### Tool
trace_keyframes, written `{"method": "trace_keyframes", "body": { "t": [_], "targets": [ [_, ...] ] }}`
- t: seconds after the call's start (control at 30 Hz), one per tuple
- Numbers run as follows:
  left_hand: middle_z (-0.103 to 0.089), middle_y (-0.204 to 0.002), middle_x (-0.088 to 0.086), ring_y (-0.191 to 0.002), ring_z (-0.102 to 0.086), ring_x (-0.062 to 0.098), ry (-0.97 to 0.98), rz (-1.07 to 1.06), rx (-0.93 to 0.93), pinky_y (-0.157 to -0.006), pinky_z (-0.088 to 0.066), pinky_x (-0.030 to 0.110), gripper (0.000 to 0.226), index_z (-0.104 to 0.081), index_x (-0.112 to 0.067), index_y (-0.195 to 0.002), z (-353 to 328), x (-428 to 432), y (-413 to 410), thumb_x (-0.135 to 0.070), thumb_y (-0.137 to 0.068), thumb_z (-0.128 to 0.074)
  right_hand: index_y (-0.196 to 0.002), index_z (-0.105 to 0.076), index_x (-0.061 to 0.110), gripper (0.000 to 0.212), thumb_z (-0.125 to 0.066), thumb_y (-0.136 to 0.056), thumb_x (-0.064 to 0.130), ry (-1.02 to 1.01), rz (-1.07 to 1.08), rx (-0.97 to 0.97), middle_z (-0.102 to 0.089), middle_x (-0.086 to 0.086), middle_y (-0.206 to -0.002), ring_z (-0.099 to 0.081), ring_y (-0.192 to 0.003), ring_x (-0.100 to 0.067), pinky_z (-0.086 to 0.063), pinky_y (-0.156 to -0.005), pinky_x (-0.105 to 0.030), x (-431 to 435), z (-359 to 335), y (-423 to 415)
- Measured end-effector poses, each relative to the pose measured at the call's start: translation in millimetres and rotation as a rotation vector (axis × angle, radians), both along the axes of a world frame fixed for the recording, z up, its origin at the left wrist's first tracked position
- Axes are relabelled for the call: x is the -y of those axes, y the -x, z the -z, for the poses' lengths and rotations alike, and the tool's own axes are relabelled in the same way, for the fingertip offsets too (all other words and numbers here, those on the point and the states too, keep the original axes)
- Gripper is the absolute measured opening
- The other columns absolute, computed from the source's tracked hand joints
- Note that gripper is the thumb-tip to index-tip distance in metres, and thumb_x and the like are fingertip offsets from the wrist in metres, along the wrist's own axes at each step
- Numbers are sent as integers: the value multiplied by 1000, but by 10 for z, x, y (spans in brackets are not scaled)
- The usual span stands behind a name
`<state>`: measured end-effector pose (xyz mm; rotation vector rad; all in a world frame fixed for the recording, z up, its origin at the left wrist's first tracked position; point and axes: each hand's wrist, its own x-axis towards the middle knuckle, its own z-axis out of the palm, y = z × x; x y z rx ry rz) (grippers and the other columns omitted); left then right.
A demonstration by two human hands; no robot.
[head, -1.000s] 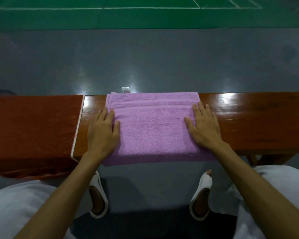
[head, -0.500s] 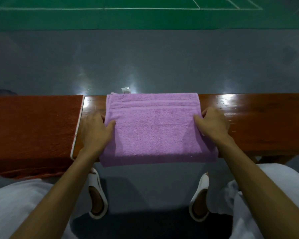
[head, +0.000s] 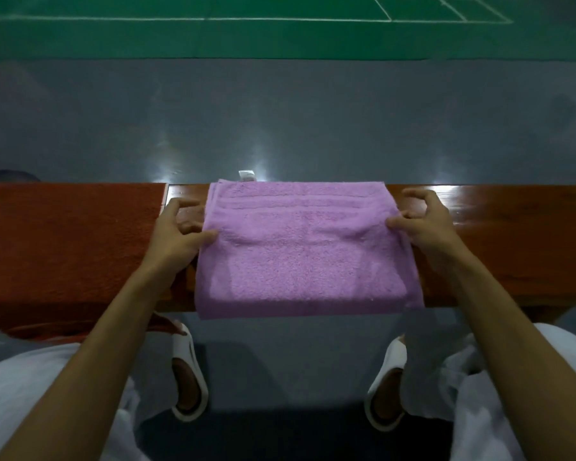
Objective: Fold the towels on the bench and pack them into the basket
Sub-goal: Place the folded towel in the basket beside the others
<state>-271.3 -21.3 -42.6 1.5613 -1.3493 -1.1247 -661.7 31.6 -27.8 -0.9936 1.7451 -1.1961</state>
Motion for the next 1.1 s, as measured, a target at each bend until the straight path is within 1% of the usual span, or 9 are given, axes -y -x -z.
{"method": "trace_keyframes", "body": {
  "t": [0.23, 0.37, 0.5, 0.63, 0.77, 0.87, 0.97, 1.03, 1.1],
  "targets": [
    [-74, -113, 4, -80, -65, -12, 89, 199, 178, -84, -54, 13, 41, -72, -11, -126, -15, 37, -34, 10, -91, -67, -112, -72, 15, 42, -72, -83, -15, 75, -141, -185, -68, 5, -101, -65, -93, -7, -57, -71, -13, -28, 22, 19],
    [-79, -106, 2, -85, -70, 3, 79, 151, 214, -94, -60, 41, 38, -76, -21, -119, -6, 80, -102, 0, -88, -76, -117, -72, 10, 38, -74, -85, -9, 119, -129, -308, -69, 5, -103, -65, -94, -4, -55, -75, -10, -10, 36, 65],
    [-79, -96, -4, -89, -77, 20, 126, 84, 273, -76, -65, 47, 31, -77, -19, -117, -55, 45, -92, -6, -88, -77, -120, -72, 13, 38, -74, -87, -4, 186, -133, -434, -70, 2, -108, -64, -94, 2, -57, -79, -13, -28, 11, 111],
    [-78, -92, -11, -85, -74, 2, 295, 32, 428, -73, -62, 30, 22, -80, -28, -105, -110, 37, -140, -17, -86, -78, -118, -73, 16, 33, -75, -88, 5, 230, -134, -554, -72, 3, -105, -64, -88, 5, -54, -77, -13, -36, -55, 176],
    [-78, -87, -10, -80, -73, 7, 384, 25, 559, -71, -62, 39, 20, -79, -32, -104, -186, 48, -198, -39, -86, -77, -108, -77, 18, 21, -76, -89, 11, 276, -123, -620, -73, 4, -92, -64, -75, 8, -51, -68, -7, -64, -149, 194],
    [-75, -72, -9, -72, -71, 11, 407, -17, 657, -65, -55, 34, 17, -77, -33, -101, -264, 44, -193, -46, -91, -72, -103, -77, 18, 13, -76, -90, 15, 307, -87, -635, -72, 2, -87, -63, -71, 5, -49, -63, -6, -80, -228, 188],
    [-69, -55, -4, -53, -65, 3, 390, 5, 551, -56, -50, 25, 11, -74, -28, -95, -330, 53, -151, -37, -96, -70, -101, -79, 19, 12, -78, -89, 21, 352, -20, -650, -71, -1, -76, -57, -61, 0, -44, -55, -10, -78, -308, 198],
    [-72, -63, 8, -49, -67, 12, 318, 20, 309, -48, -51, 22, 7, -70, -20, -95, -394, 75, -69, -19, -100, -66, -100, -77, 22, 11, -78, -89, 20, 389, 32, -564, -69, 4, -71, -57, -57, 1, -42, -53, -11, -40, -373, 160],
    [-75, -79, 10, -63, -74, 16, 263, 14, 92, -49, -53, 23, 10, -63, -11, -98, -483, 114, 35, -5, -103, -56, -94, -74, 23, 9, -76, -90, 15, 393, 83, -417, -70, 6, -73, -60, -55, 4, -45, -54, -13, 64, -441, 83]
  ]
}}
